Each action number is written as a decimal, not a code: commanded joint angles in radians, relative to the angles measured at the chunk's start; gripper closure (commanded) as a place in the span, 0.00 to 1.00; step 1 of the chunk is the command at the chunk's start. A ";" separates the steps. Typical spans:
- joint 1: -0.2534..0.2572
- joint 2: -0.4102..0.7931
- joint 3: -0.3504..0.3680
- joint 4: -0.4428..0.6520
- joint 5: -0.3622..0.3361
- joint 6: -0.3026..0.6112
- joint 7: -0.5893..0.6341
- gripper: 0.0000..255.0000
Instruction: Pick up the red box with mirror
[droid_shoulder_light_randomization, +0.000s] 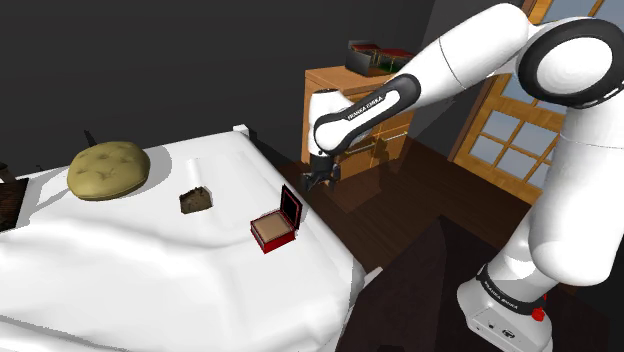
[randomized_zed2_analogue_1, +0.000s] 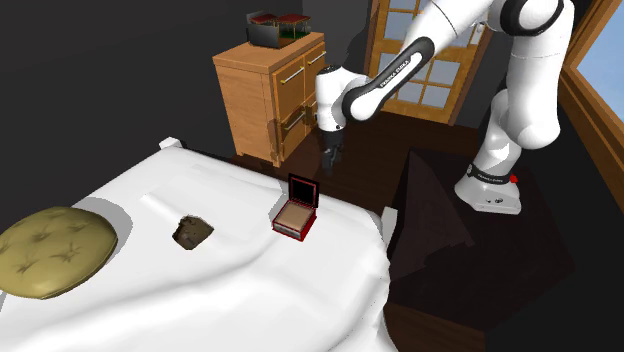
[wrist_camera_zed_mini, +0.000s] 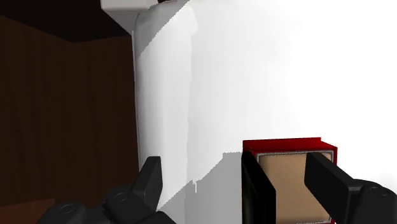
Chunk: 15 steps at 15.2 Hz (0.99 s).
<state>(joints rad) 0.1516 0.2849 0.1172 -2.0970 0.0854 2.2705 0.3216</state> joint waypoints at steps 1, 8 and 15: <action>0.010 0.080 0.003 0.068 -0.005 0.016 0.010 0.00; 0.035 0.263 0.004 0.221 -0.016 0.052 0.030 0.00; 0.038 0.319 0.001 0.226 -0.018 0.104 0.027 0.00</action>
<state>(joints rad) 0.1898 0.6022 0.1186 -1.8696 0.0670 2.3700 0.3489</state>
